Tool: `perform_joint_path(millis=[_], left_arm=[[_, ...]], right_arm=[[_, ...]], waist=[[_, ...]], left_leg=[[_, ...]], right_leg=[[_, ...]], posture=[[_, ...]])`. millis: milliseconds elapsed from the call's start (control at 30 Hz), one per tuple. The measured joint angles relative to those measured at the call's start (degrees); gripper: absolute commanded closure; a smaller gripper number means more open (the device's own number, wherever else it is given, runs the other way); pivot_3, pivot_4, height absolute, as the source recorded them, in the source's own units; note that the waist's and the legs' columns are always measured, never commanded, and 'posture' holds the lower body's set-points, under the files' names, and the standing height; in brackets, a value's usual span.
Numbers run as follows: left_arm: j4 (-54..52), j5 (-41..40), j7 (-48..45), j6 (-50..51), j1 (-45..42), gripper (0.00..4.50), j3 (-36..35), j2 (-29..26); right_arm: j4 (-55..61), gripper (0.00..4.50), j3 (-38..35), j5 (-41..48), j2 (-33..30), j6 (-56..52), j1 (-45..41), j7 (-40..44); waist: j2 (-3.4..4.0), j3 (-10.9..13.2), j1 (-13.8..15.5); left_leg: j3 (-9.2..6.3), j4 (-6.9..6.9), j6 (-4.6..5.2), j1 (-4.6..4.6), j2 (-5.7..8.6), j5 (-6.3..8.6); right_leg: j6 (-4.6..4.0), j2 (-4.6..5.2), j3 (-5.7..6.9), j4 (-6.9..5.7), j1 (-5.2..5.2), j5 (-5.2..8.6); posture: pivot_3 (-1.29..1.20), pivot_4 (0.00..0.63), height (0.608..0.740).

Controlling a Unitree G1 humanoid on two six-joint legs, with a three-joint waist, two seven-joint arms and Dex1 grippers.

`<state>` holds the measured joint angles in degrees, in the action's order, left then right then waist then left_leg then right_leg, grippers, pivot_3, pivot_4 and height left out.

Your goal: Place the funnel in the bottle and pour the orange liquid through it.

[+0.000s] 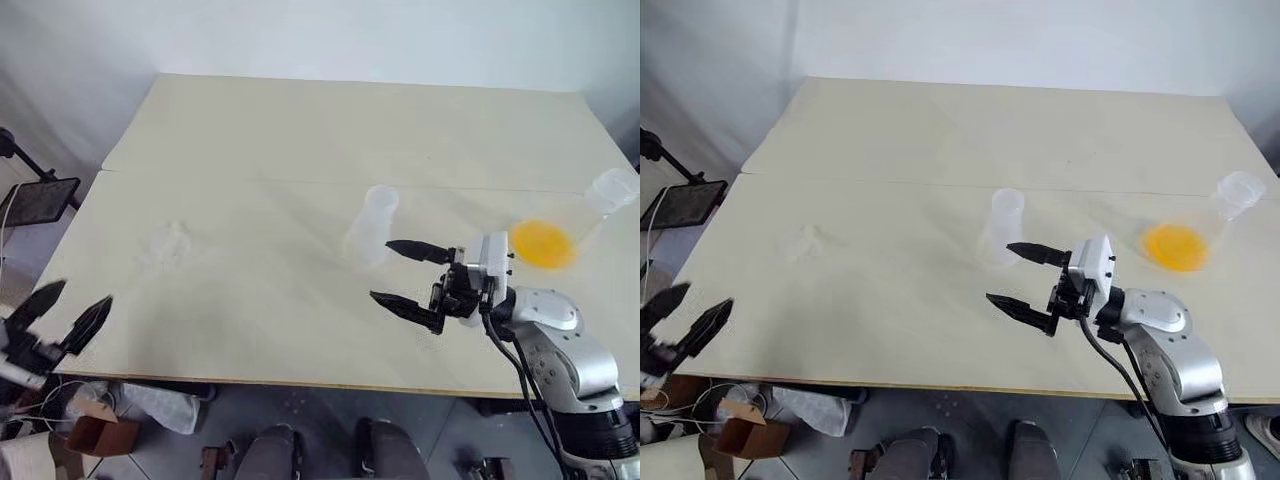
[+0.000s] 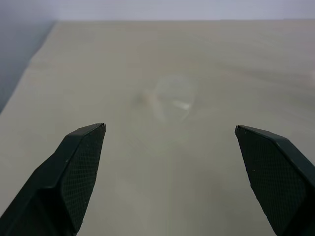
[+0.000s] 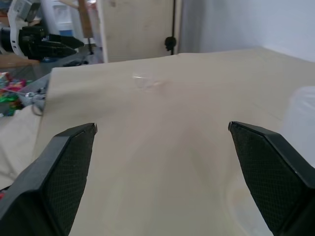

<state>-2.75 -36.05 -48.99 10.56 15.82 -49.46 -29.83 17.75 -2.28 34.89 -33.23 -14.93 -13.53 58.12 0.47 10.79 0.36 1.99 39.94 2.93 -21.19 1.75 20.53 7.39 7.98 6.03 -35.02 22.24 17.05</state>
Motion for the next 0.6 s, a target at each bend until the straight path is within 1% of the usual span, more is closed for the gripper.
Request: perform_joint_path(millis=[100,233,400,500,600], left_arm=[[0.19,-0.11,1.18,-0.86,3.68,0.03,-1.88,0.62],[-1.54,-0.08,2.76,-1.30,3.81,0.03,-0.61,0.90],[-5.85,1.31,7.75,-0.79,-2.07,0.03,6.83,0.90],[-5.66,5.64,14.82,1.49,-8.73,0.03,12.89,1.04],[-5.79,7.21,20.20,4.71,-12.85,0.03,16.94,2.10]], right_arm=[[-0.39,0.00,0.31,-0.16,0.11,0.01,-1.48,0.70],[-1.63,0.00,0.44,-0.73,0.32,0.37,-1.88,1.15],[-2.54,0.00,0.43,-1.90,0.41,1.52,-1.17,1.17],[-2.51,0.00,0.20,-2.25,0.70,1.74,-0.02,0.57],[-2.44,0.00,-0.28,-2.30,0.76,2.10,1.17,-0.28]], waist=[[0.00,-0.01,0.12],[-0.01,-0.01,0.71],[-0.02,-0.02,0.89],[-0.01,-0.03,0.89],[-0.03,-0.04,0.67]], left_leg=[[0.03,0.00,0.01,0.01,0.00,0.01],[0.03,0.01,0.00,0.02,0.02,0.04],[0.06,-0.01,0.00,0.01,0.05,0.04],[0.10,-0.01,0.01,-0.01,0.06,0.04],[0.17,-0.01,-0.01,0.00,0.06,0.05]], right_leg=[[-0.01,0.05,-0.01,0.06,0.00,0.01],[-0.04,0.13,-0.01,0.15,0.01,0.02],[-0.04,0.13,-0.02,-0.04,0.05,0.02],[-0.03,0.01,-0.02,-0.13,0.10,0.02],[-0.03,-0.29,-0.05,-0.26,0.19,0.01]], posture=[[0.00,0.150,0.740],[0.00,0.150,0.740],[0.00,0.150,0.740],[0.00,0.150,0.740],[0.00,0.150,0.740]])
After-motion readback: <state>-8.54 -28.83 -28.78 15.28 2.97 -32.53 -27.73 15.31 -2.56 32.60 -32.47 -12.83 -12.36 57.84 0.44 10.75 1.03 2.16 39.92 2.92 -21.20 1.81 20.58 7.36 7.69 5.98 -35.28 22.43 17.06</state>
